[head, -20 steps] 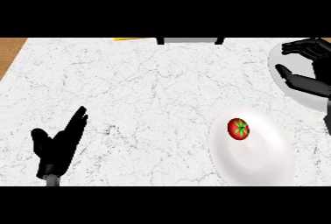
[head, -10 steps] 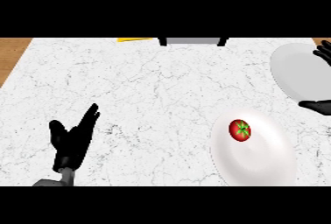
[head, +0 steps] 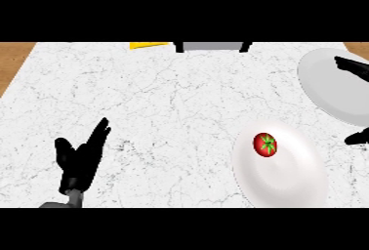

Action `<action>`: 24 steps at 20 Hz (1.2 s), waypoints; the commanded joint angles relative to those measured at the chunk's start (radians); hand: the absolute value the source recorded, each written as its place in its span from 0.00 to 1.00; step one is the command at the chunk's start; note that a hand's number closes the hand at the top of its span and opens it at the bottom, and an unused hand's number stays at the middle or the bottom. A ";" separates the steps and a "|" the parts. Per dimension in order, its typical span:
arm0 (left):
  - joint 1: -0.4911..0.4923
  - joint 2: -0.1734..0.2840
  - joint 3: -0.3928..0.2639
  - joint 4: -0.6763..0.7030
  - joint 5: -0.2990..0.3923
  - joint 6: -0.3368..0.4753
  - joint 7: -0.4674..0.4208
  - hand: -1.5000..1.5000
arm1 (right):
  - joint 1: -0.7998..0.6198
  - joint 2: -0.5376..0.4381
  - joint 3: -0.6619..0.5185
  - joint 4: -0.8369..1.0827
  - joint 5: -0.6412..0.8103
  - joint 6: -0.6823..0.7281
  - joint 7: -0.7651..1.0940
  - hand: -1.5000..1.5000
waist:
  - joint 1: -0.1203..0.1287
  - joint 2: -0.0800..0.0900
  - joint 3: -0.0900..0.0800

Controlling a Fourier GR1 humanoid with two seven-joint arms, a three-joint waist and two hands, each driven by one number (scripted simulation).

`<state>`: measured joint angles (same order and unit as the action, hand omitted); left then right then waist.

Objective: Pick the tomato from the plate and place it in the plate

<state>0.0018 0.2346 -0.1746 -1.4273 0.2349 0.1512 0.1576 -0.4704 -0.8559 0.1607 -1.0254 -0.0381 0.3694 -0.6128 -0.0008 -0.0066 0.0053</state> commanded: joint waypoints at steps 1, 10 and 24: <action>0.001 -0.030 -0.007 0.069 -0.005 -0.013 -0.023 0.50 | 0.004 -0.014 0.060 -0.112 0.093 -0.018 0.102 0.00 | -0.006 0.004 -0.007; 0.018 -0.063 -0.018 -0.005 -0.032 0.007 0.048 0.50 | 0.106 0.115 0.082 -0.313 0.228 -0.113 0.320 0.00 | 0.002 0.006 -0.005; -0.024 -0.071 0.029 0.005 -0.072 -0.018 0.092 0.50 | 0.270 0.233 0.094 -0.495 0.370 -0.044 0.449 0.00 | -0.002 0.006 -0.005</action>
<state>-0.0037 0.1759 -0.1469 -1.4463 0.1729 0.1286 0.1883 -0.2524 -0.6378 0.2693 -1.4703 0.2988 0.3095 -0.1655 0.0004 -0.0057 0.0060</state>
